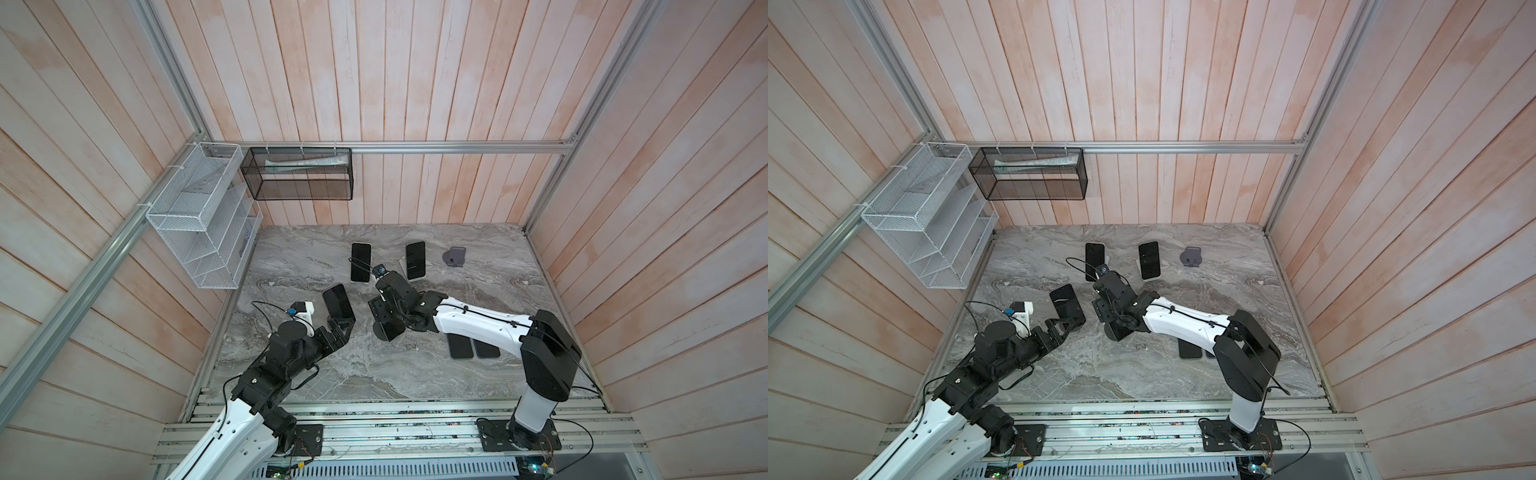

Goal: Remove the phone from the phone stand
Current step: 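Carry the green phone nearer the robot above the flat phones with the right gripper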

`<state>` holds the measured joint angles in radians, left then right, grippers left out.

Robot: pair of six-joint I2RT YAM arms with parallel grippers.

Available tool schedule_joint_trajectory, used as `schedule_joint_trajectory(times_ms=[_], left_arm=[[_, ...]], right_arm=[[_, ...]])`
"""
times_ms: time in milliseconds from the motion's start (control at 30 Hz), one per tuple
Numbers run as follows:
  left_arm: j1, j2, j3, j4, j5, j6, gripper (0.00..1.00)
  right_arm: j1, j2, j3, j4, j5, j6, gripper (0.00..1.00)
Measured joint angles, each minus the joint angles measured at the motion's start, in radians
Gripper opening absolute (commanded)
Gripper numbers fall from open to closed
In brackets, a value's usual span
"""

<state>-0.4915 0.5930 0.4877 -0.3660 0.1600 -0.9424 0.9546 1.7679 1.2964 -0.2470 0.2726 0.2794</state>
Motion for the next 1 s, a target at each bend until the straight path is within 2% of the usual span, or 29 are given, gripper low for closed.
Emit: schedule_joint_trajectory(times_ms=[633, 1000], left_arm=[[0.0, 0.01, 0.023, -0.013, -0.012, 0.039, 1.0], [0.0, -0.032, 0.036, -0.012, -0.068, 0.032, 1.0]], right_arm=[[0.031, -0.133, -0.07, 0.011, 0.068, 0.016, 0.68], [0.039, -0.254, -0.144, -0.007, 0.131, 0.068, 0.68]])
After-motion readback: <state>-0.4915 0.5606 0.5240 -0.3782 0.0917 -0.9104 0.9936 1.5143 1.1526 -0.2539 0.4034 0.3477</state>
